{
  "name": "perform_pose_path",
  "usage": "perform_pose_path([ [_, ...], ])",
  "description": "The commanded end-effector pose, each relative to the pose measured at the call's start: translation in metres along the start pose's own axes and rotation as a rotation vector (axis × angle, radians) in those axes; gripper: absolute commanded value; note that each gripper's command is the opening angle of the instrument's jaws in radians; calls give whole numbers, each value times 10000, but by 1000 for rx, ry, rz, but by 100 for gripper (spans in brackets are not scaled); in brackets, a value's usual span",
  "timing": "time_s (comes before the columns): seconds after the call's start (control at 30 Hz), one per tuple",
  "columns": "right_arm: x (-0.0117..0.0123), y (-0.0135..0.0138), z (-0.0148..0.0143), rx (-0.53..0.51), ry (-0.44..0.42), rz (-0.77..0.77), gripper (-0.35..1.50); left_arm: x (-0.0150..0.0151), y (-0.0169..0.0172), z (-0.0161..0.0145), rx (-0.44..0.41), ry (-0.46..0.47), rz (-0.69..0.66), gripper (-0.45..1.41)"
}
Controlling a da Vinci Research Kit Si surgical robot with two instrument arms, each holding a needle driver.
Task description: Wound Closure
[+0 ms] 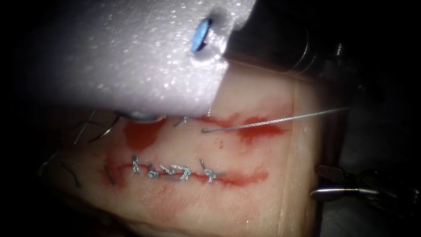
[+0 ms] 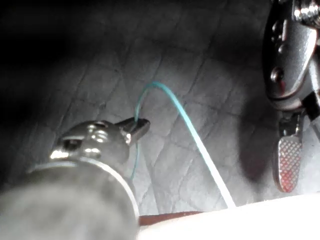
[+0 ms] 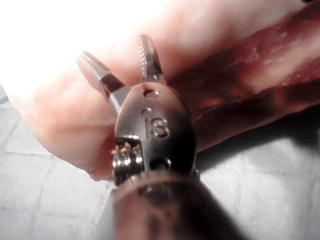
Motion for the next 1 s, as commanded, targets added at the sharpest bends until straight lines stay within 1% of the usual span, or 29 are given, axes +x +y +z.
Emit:
perform_pose_path([
  [0.03,-12,2,1,37,-36,19,98,2,5,-10,-45,16,-30,-45],
  [0.07,-22,3,-4,67,-68,30,78,1,3,-22,-69,24,-59,-45],
  [0.1,-22,3,-4,67,-68,30,78,1,3,-22,-69,24,-59,-45],
  [0.17,-37,4,-7,115,-122,30,49,-1,-2,-56,-142,35,-121,-45],
  [0.2,-47,5,-7,142,-155,12,39,-2,-5,-71,-169,36,-170,-45],
  [0.23,-56,5,-5,160,-181,2,27,-4,-8,-92,-213,53,-224,-45],
  [0.3,-74,6,2,183,-260,-4,19,-6,-17,-125,-277,90,-288,-45],
  [0.33,-82,6,5,175,-301,-9,17,-6,-24,-145,-325,124,-322,-45],
  [0.37,-88,7,9,150,-333,-24,17,-6,-31,-161,-360,153,-349,-45],
  [0.4,-104,9,23,118,-397,-40,19,-6,-46,-185,-425,219,-386,-45],
  [0.43,-111,11,32,115,-418,-60,19,-5,-57,-199,-481,265,-414,-45],
  [0.47,-120,15,47,95,-484,-84,52,-3,-77,-217,-567,320,-448,-45],
  [0.5,-120,15,47,95,-484,-84,52,-3,-77,-217,-567,320,-448,-45],
  [0.53,-124,19,55,77,-550,-94,69,-1,-89,-226,-601,344,-466,-45],
  [0.57,-128,24,73,66,-587,-89,73,3,-106,-239,-627,352,-509,-45],
  [0.6,-131,25,81,76,-592,-86,69,6,-118,-246,-648,347,-536,-45],
  [0.63,-131,25,81,76,-592,-86,69,6,-118,-246,-648,347,-536,-45],
  [0.67,-138,28,101,111,-589,-101,69,11,-135,-255,-697,343,-572,-45],
  [0.7,-139,29,109,125,-584,-115,59,15,-144,-262,-730,339,-591,-45],
  [0.73,-139,29,109,125,-584,-115,59,15,-144,-262,-730,339,-591,-45],
  [0.77,-141,32,128,142,-586,-123,51,20,-156,-270,-763,346,-609,-45],
  [0.8,-141,34,136,137,-587,-129,46,24,-163,-273,-776,354,-618,-45],
  [0.83,-141,34,136,137,-587,-129,46,24,-163,-273,-776,354,-618,-45],
  [0.87,-140,36,153,109,-577,-169,46,29,-172,-273,-802,370,-630,-45],
  [0.93,-139,40,172,89,-576,-190,49,35,-182,-272,-801,359,-640,-45],
  [0.97,-139,40,172,89,-576,-190,49,35,-182,-272,-801,359,-640,-45],
  [1.0,-139,41,189,94,-577,-208,51,39,-192,-269,-798,341,-647,-45],
])
